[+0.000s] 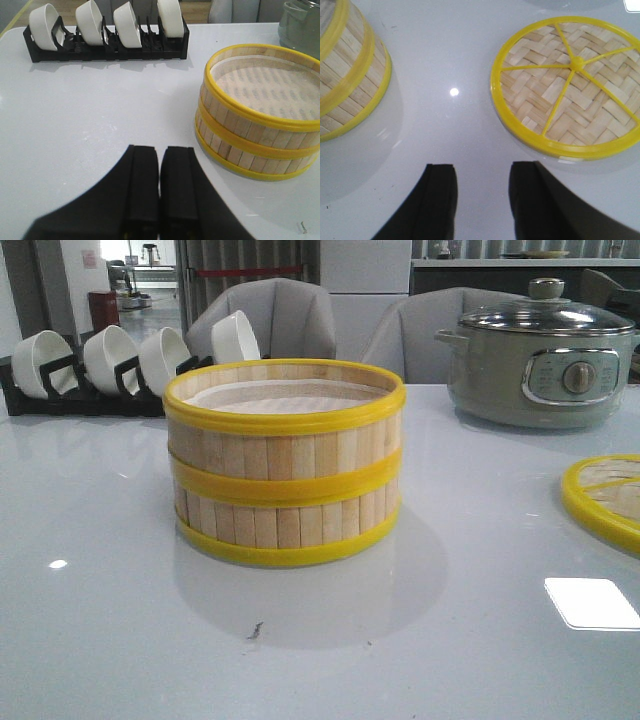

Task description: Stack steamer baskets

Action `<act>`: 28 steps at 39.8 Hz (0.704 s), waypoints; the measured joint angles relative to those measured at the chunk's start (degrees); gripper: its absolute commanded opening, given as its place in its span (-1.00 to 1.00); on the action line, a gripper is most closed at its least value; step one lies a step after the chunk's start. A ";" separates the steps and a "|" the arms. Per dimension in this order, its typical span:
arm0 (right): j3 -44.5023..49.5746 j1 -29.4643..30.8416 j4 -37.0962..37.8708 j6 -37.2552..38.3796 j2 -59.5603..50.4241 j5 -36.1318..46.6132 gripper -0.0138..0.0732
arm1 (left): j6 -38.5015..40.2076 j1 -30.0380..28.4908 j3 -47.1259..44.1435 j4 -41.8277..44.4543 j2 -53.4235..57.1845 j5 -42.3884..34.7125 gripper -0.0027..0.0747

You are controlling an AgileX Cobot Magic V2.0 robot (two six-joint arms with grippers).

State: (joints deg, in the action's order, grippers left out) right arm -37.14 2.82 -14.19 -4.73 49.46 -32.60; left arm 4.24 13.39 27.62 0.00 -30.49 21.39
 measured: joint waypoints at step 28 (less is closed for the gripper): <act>-18.38 7.94 5.71 0.00 29.88 3.27 0.19 | 0.00 0.00 0.00 0.00 0.00 0.00 -0.71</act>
State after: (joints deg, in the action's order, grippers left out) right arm -55.53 10.76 -8.48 -4.73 79.34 -29.32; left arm 4.24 13.39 27.62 0.00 -30.49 21.39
